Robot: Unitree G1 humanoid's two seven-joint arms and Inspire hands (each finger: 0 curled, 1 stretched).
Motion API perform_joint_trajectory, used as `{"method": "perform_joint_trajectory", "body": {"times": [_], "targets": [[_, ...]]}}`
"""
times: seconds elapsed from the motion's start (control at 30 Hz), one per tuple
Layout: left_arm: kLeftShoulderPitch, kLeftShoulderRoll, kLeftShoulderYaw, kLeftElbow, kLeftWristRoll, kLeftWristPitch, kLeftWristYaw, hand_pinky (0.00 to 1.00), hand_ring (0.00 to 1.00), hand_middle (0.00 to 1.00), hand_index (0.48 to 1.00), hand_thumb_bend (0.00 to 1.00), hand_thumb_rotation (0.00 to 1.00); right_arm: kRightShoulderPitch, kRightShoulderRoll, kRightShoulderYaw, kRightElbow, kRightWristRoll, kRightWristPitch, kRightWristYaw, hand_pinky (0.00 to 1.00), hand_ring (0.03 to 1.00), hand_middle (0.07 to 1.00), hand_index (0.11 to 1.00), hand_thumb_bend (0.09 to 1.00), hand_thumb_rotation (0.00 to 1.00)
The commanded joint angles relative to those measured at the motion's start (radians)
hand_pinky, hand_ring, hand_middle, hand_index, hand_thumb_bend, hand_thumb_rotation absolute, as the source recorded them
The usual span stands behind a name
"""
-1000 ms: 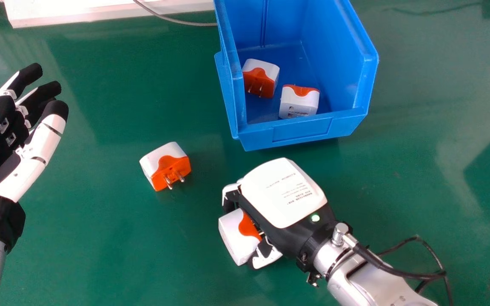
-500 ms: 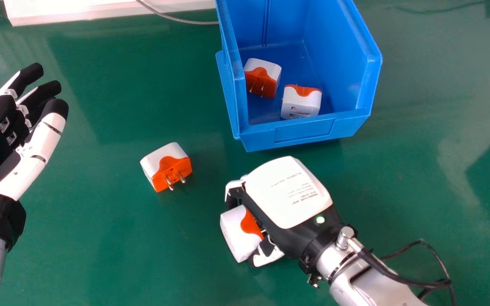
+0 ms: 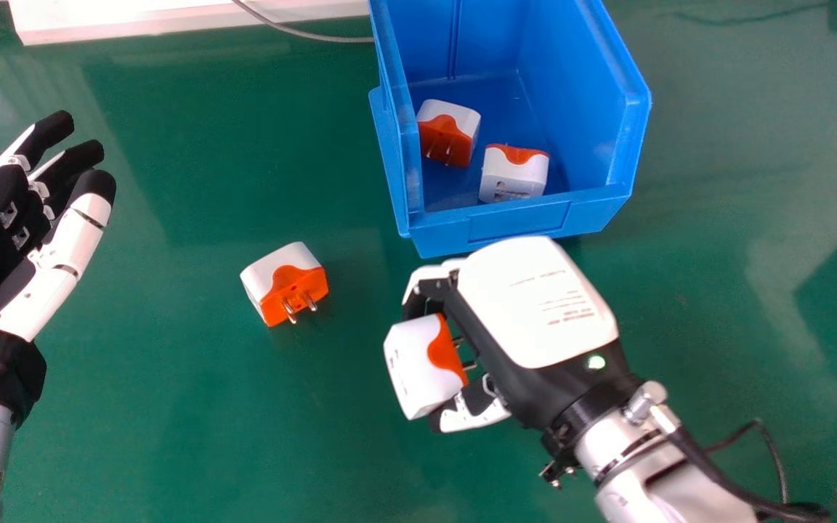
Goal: Pick all objects and put in blue box
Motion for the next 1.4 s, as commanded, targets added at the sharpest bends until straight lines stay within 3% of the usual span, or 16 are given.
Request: {"method": "perform_joint_trajectory", "body": {"times": [0.0,0.3,0.67,1.17,1.37], "targets": [[-0.007,0.001,0.000,-0.007,0.005,-0.032,0.002,0.83,0.89,0.86,0.886,0.37,0.44,0.021,0.014,-0.028,-0.086,-0.005,0.005,0.000,0.35,0.431,0.517,0.495,0.498,0.00],[-0.002,0.000,-0.003,0.020,0.005,-0.065,-0.004,0.82,0.89,0.86,0.887,0.37,0.44,0.066,0.042,-0.121,-0.285,0.022,0.001,0.040,0.34,0.431,0.526,0.511,0.495,0.00],[0.012,0.001,0.003,0.039,-0.006,-0.095,-0.019,0.82,0.89,0.86,0.892,0.38,0.44,-0.071,0.047,-0.244,-0.199,0.075,-0.078,-0.038,0.32,0.425,0.531,0.535,0.490,0.00],[0.033,-0.005,0.007,0.036,-0.014,-0.113,-0.034,0.82,0.89,0.86,0.898,0.40,0.44,-0.369,0.052,-0.282,0.012,0.035,0.025,0.045,0.33,0.431,0.535,0.519,0.492,0.00],[0.049,-0.009,0.004,0.034,-0.009,-0.124,-0.036,0.81,0.89,0.86,0.899,0.40,0.45,-0.480,0.036,-0.274,0.130,0.035,0.047,0.045,0.33,0.430,0.536,0.517,0.492,0.00]]}}
